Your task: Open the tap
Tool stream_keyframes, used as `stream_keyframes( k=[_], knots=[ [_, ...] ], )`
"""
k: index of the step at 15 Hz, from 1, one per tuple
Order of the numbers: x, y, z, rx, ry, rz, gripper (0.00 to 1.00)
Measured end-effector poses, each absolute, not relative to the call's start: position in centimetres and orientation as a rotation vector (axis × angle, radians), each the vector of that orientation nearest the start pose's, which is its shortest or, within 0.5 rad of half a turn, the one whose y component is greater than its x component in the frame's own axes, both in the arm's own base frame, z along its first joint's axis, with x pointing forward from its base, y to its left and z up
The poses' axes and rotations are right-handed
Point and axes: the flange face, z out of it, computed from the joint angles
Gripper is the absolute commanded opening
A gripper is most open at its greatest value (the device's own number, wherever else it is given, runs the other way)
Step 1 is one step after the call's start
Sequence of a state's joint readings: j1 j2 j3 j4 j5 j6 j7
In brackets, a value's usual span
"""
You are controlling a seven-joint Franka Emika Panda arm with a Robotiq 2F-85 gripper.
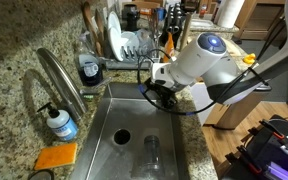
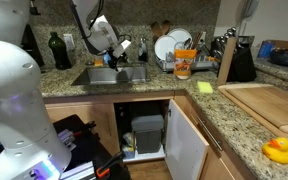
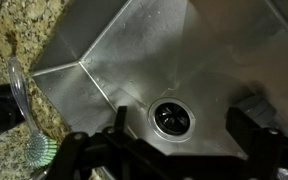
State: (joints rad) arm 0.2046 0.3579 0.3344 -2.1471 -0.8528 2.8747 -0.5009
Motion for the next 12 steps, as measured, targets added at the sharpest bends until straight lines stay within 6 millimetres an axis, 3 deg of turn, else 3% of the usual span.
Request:
stream_keyframes(
  k=[3,6,9,12],
  knots=[
    [48.2,34.7,26.7,1.695,2.309,0.552,1.0],
    [48.0,38.2,26.1,1.564,2.487,0.591,1.0],
    [47.8,41.7,27.9,1.409,2.661,0.642,1.0],
    [47.6,43.4,31.6,1.221,2.785,0.607,1.0]
  ],
)
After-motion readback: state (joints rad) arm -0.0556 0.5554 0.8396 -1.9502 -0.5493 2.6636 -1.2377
